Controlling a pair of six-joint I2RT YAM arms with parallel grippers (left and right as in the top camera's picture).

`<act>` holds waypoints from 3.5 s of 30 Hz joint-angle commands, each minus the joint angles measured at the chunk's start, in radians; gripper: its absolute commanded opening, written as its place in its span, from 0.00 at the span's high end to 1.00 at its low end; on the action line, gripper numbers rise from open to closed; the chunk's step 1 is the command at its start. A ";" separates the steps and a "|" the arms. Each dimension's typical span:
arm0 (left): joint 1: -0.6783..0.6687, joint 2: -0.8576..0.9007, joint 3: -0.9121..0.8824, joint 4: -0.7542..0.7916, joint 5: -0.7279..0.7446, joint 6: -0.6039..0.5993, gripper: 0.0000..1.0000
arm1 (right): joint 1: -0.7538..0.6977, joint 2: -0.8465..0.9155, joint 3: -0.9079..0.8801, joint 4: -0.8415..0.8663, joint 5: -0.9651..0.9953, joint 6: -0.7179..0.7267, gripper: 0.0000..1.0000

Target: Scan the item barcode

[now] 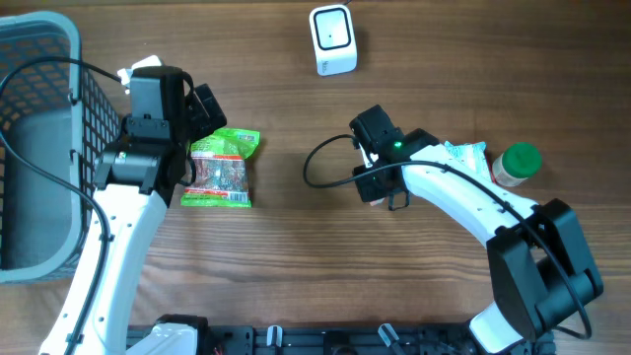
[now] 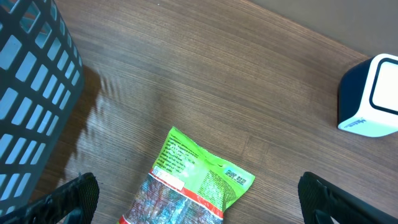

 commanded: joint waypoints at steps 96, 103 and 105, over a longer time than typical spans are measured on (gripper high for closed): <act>0.005 0.000 0.011 0.003 -0.016 0.005 0.00 | -0.262 -0.200 -0.312 0.324 -0.538 0.139 0.96; 0.005 0.000 0.011 0.003 -0.016 0.005 0.00 | -0.260 -0.200 -0.312 0.325 -0.538 0.138 0.96; 0.005 0.000 0.011 0.003 -0.016 0.005 0.00 | -0.260 -0.200 -0.312 0.338 -0.539 0.130 0.96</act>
